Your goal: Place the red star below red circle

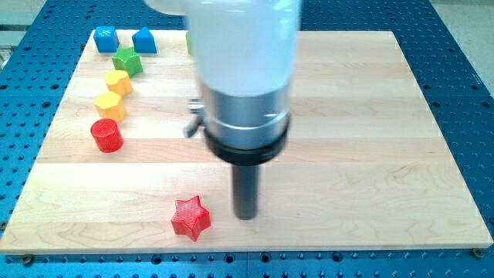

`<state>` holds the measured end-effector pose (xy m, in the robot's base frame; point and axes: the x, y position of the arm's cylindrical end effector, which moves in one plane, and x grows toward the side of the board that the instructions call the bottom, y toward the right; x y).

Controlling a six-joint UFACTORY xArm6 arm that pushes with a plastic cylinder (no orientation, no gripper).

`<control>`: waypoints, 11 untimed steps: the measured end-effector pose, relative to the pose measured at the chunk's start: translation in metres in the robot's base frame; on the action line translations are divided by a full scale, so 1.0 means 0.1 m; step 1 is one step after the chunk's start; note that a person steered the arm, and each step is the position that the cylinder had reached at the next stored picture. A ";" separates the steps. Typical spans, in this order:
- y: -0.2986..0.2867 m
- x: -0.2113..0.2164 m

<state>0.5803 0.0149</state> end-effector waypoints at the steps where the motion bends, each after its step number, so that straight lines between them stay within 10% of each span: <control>1: -0.53 0.22; 8: -2.40 -0.10; 9: -2.62 0.36; 11: -2.97 -0.21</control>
